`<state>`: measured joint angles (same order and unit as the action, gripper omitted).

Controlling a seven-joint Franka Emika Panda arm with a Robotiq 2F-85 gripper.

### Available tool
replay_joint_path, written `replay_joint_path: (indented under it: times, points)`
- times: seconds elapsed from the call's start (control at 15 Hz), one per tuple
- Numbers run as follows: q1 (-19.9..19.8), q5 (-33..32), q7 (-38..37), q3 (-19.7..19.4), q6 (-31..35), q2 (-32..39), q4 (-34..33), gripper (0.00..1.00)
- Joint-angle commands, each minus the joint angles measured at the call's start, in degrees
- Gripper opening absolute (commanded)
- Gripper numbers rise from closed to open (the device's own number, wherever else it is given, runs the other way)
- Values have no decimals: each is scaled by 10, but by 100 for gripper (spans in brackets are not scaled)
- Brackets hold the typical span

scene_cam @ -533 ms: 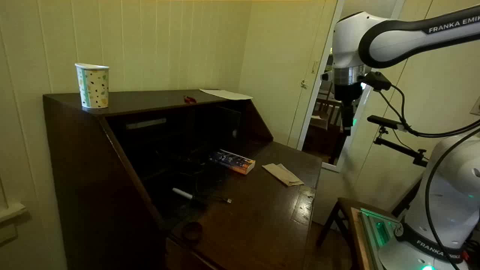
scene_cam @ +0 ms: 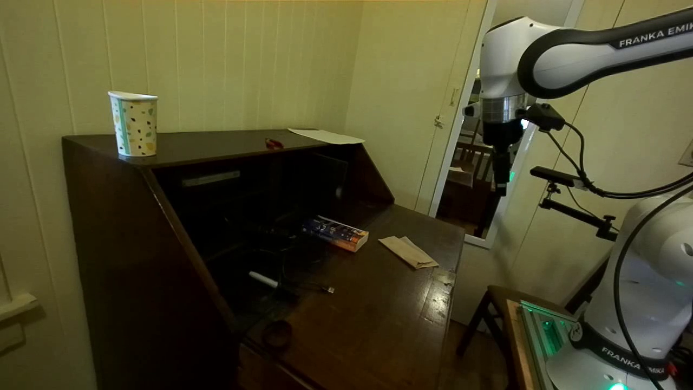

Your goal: Move the cup to the left of the book

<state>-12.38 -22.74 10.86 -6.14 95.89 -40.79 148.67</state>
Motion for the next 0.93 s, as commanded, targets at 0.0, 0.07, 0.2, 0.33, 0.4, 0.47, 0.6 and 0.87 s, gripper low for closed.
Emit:
replay_joint_path:
  times: [0.0,0.07,0.2,0.33,0.4,0.47,0.6,0.87]
  points:
    - [17,-7,-8,-13,-6,-1,-2,100]
    - [17,-7,-8,-13,-6,-1,-2,100]
    - [23,20,-37,-16,27,11,-14,100]
    - [36,56,-78,-11,72,19,-36,100]
    - [38,60,-99,-1,98,21,-45,100]
    - [45,70,-110,7,114,17,-60,100]
    - [54,71,-130,24,159,16,-85,100]
    - [71,52,-106,43,256,32,-148,100]
